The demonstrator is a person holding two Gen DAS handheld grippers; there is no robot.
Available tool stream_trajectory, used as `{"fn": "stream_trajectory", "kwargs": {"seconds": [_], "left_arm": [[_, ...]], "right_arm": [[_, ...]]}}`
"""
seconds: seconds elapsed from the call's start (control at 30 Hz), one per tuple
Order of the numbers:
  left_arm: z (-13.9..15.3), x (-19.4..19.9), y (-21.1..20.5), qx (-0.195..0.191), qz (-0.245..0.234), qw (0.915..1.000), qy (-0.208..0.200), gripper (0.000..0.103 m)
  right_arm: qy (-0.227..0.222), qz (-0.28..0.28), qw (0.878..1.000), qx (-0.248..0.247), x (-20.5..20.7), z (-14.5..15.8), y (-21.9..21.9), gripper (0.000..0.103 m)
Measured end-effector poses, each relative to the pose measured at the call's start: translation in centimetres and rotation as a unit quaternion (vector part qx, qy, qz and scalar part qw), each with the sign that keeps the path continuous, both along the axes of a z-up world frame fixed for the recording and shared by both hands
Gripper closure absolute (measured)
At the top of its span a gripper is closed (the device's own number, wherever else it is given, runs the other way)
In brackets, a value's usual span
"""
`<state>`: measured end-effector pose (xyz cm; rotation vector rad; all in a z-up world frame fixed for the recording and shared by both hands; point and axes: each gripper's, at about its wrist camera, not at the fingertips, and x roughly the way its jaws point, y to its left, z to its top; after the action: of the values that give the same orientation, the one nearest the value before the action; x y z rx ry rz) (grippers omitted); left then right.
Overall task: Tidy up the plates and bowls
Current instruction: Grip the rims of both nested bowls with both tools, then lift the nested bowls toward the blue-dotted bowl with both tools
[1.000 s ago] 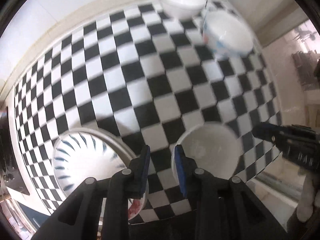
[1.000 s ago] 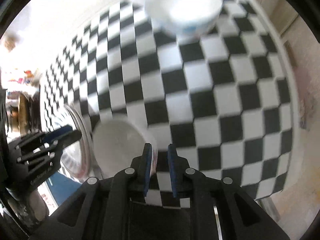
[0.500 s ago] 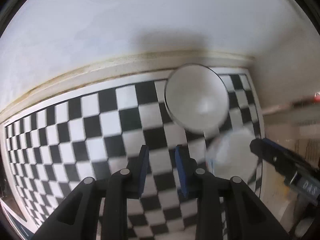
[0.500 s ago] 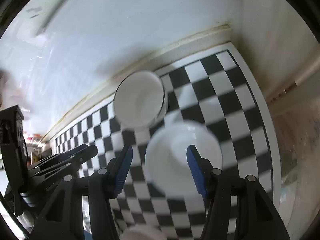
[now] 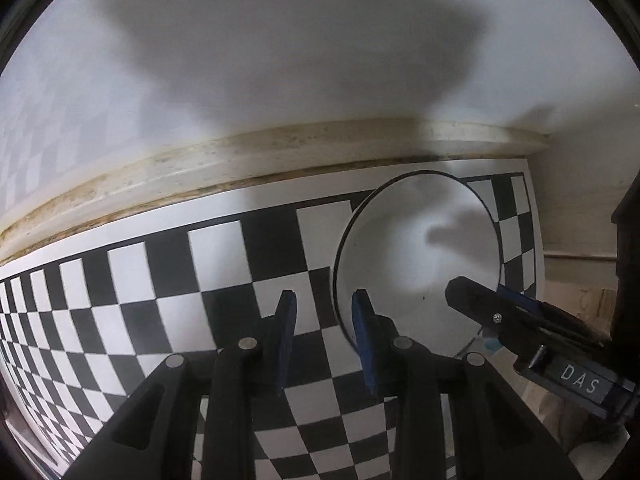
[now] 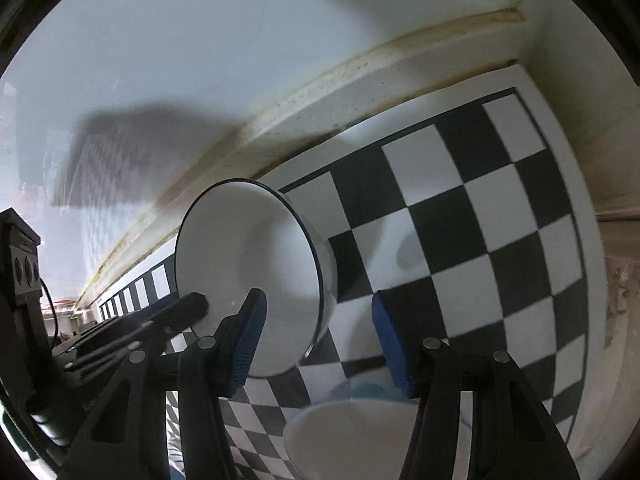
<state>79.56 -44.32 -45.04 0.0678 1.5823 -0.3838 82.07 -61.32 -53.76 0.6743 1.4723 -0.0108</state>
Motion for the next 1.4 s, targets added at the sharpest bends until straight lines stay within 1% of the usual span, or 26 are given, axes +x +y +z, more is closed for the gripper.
{"fn": "stream_trajectory", "kwargs": {"seconds": [0.03,0.1,0.13,0.17,0.2,0.27,0.37,0.53,0.77,0.97,1.1,1.13,1.2,1.3,1.37,1.4], "left_arm": [[-0.3,0.1,-0.1,-0.004,-0.002,1.0000,0.004,0.076],[-0.7,0.1,-0.2,-0.006,-0.004,0.9999,0.009,0.077],[-0.7,0.1,-0.3,-0.010,-0.004,0.9999,0.005,0.077],[-0.8,0.0,-0.5,-0.014,-0.006,0.9999,0.003,0.077],[-0.8,-0.1,-0.7,-0.013,-0.010,0.9999,-0.001,0.079],[-0.5,-0.4,-0.9,-0.010,-0.018,0.9998,-0.008,0.081],[0.1,-0.9,-1.0,-0.001,-0.024,0.9995,-0.020,0.081],[1.5,-1.8,-1.2,-0.004,-0.022,0.9991,-0.037,0.081],[4.1,-3.2,-1.3,-0.009,-0.024,0.9977,-0.063,0.081],[7.6,-5.6,0.0,-0.019,-0.027,0.9959,-0.084,0.081],[9.8,-7.8,0.9,-0.027,-0.031,0.9948,-0.094,0.081],[10.4,-8.4,1.2,-0.029,-0.032,0.9944,-0.096,0.081],[11.4,-9.7,2.0,-0.034,-0.035,0.9937,-0.101,0.081],[12.4,-11.9,2.3,-0.038,-0.041,0.9927,-0.107,0.081],[12.9,-13.2,2.6,-0.038,-0.050,0.9918,-0.111,0.081],[13.0,-14.0,2.8,-0.038,-0.054,0.9915,-0.113,0.081]], "right_arm": [[0.004,0.000,1.000,0.002,0.2,-0.3,0.0,0.052],[0.012,0.002,1.000,0.006,0.7,-1.0,0.3,0.068],[0.016,0.003,1.000,0.009,0.9,-1.2,0.4,0.074],[0.020,0.004,1.000,0.001,1.0,-1.4,0.5,0.083],[0.020,0.005,1.000,-0.009,1.0,-1.2,0.6,0.089],[0.018,0.006,1.000,-0.015,1.0,-1.2,0.8,0.089],[0.021,0.011,0.999,-0.024,0.7,-1.2,1.5,0.091],[0.014,0.009,1.000,-0.012,0.0,-0.5,2.2,0.091],[-0.016,0.026,0.999,-0.028,-1.9,3.2,3.2,0.091],[-0.041,0.037,0.998,-0.038,-4.0,6.4,4.4,0.091],[-0.057,0.044,0.996,-0.045,-7.1,9.1,4.5,0.091],[-0.059,0.045,0.996,-0.045,-7.7,9.8,3.8,0.091],[-0.063,0.046,0.996,-0.046,-9.2,10.7,6.0,0.091],[-0.069,0.049,0.995,-0.051,-12.0,12.3,6.4,0.091],[-0.070,0.046,0.995,-0.051,-14.6,13.2,6.6,0.091],[-0.070,0.044,0.995,-0.051,-15.1,13.7,6.8,0.091]]}}
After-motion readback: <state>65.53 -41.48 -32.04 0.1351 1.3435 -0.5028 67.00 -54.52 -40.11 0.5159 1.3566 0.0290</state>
